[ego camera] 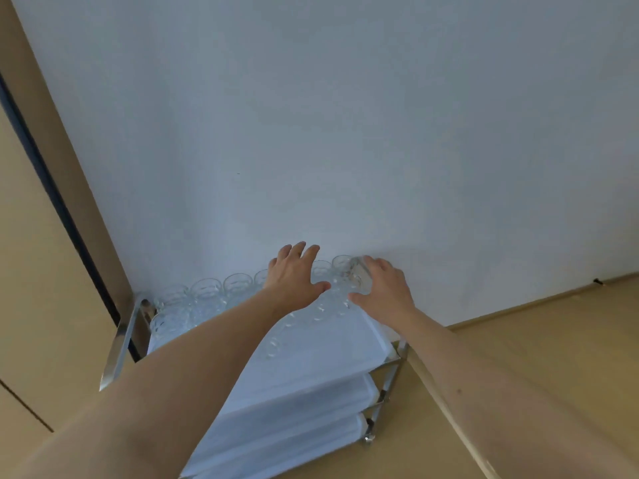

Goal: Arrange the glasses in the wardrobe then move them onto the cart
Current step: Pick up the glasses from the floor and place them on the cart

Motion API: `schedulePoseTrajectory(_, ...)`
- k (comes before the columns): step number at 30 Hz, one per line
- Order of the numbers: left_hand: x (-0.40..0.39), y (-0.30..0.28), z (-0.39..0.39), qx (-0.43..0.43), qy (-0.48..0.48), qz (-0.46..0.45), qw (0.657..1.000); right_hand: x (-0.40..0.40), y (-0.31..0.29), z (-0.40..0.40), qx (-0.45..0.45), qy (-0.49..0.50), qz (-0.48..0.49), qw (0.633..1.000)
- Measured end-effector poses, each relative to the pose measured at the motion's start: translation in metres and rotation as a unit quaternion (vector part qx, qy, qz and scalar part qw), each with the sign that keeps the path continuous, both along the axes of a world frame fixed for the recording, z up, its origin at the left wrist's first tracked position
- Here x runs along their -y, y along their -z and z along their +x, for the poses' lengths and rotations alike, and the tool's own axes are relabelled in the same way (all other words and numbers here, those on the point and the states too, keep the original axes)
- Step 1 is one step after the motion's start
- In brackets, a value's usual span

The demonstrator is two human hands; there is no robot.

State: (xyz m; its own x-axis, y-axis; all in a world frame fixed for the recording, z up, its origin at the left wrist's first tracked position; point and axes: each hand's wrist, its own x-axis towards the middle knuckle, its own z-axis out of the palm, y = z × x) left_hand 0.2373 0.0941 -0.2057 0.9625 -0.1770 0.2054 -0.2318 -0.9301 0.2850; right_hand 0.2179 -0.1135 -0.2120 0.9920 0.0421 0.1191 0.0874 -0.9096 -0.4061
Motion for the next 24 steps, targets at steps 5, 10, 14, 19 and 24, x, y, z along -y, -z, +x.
schedulePoseTrajectory(5, 0.080, -0.017, 0.001, 0.022, 0.073, -0.001, 0.997, 0.071, -0.011, -0.021, 0.010, 0.059, 0.000, 0.998)
schedulePoseTrajectory(10, 0.179, -0.023, 0.000, 0.034, 0.134, 0.020, 0.990, 0.156, -0.014, -0.042, 0.013, 0.122, -0.018, 0.992)
schedulePoseTrajectory(14, 0.268, -0.026, 0.000, 0.038, 0.176, 0.027, 0.983, 0.240, -0.013, -0.059, 0.007, 0.173, -0.012, 0.985)
schedulePoseTrajectory(19, 0.384, -0.026, -0.001, 0.044, 0.233, 0.037, 0.971, 0.350, -0.012, -0.080, 0.000, 0.236, -0.009, 0.972)
schedulePoseTrajectory(24, 0.488, -0.025, -0.009, 0.036, 0.286, 0.026, 0.957, 0.442, -0.009, -0.109, -0.012, 0.295, -0.007, 0.955)
